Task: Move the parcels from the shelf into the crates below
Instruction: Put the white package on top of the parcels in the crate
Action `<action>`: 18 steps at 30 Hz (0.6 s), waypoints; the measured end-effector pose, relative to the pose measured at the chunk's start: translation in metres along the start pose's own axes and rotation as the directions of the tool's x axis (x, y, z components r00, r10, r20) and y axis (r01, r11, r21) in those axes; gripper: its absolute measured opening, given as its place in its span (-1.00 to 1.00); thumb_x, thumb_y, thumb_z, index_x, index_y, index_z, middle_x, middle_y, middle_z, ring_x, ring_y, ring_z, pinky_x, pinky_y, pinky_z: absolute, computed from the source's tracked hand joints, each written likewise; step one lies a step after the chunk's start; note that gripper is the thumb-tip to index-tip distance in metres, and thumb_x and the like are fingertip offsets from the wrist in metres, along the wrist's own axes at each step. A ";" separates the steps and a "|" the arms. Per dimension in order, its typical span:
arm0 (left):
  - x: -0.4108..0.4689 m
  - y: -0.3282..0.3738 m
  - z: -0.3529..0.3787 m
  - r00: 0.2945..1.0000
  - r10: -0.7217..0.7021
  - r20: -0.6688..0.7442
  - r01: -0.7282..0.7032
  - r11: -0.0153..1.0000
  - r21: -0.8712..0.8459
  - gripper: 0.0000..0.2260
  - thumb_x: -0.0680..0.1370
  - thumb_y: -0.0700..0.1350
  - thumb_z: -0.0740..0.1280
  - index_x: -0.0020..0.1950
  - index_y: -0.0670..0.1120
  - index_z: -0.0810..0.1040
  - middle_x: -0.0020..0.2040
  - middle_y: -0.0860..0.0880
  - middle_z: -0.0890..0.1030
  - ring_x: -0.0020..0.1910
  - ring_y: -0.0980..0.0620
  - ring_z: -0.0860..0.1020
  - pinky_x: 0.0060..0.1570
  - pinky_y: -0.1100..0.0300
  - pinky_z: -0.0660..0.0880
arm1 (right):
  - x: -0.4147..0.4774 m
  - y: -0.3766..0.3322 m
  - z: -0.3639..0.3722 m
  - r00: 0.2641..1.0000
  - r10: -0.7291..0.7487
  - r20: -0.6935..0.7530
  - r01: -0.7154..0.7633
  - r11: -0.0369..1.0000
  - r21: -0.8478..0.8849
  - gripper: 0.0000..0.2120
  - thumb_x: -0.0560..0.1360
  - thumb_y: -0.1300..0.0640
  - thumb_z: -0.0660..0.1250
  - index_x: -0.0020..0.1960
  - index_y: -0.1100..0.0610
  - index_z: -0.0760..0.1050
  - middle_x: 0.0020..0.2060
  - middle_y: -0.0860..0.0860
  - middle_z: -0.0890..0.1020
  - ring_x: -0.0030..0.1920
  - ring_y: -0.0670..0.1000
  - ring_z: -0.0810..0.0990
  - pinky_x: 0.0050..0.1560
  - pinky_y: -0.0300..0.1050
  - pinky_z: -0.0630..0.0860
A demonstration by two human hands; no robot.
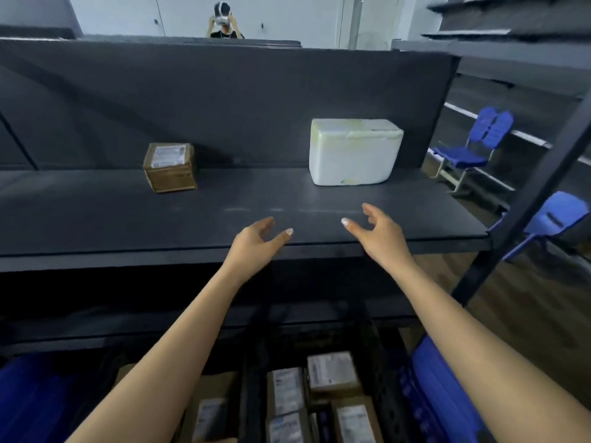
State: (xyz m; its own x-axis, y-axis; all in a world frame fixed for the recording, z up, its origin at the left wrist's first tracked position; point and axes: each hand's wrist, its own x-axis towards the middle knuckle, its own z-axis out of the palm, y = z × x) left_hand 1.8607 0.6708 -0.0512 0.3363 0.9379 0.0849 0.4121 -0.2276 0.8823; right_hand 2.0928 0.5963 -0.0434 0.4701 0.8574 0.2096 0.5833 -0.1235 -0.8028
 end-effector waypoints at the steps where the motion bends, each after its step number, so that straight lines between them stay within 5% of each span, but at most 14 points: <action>1: 0.014 0.007 0.009 1.000 -0.004 -0.007 0.004 1.000 -0.008 -0.32 0.43 0.22 0.38 0.46 -0.08 0.35 0.40 0.01 0.45 0.36 0.07 0.43 0.28 0.24 0.34 | 0.018 0.007 -0.009 1.000 0.003 -0.003 -0.003 1.000 -0.005 -0.29 0.45 -0.21 0.35 0.47 0.09 0.27 0.42 0.01 0.39 0.40 0.03 0.37 0.31 -0.07 0.34; 11: 0.133 0.047 0.072 0.998 -0.014 -0.055 0.020 0.994 0.106 -0.37 0.48 0.15 0.36 0.45 -0.13 0.35 0.40 -0.05 0.46 0.35 0.03 0.44 0.24 0.23 0.33 | 0.163 0.063 -0.048 0.998 0.063 -0.023 -0.063 0.998 -0.012 -0.30 0.46 -0.19 0.35 0.46 0.14 0.28 0.41 0.03 0.40 0.40 0.08 0.37 0.31 -0.01 0.37; 18: 0.200 0.050 0.108 0.998 -0.021 -0.059 0.030 0.987 0.155 -0.39 0.49 0.14 0.35 0.43 -0.15 0.34 0.42 -0.07 0.42 0.37 -0.02 0.42 0.22 0.17 0.35 | 0.222 0.087 -0.051 0.998 0.055 -0.031 -0.057 0.995 -0.080 -0.49 0.48 -0.15 0.33 0.31 0.12 0.41 0.26 0.02 0.54 0.24 0.08 0.50 -0.06 -0.14 0.33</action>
State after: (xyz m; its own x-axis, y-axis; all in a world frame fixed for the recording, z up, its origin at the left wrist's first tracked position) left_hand 2.0403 0.8188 -0.0404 0.2768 0.9563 0.0937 0.5482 -0.2373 0.8020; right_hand 2.2815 0.7502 -0.0387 0.5214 0.8336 0.1823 0.6066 -0.2118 -0.7663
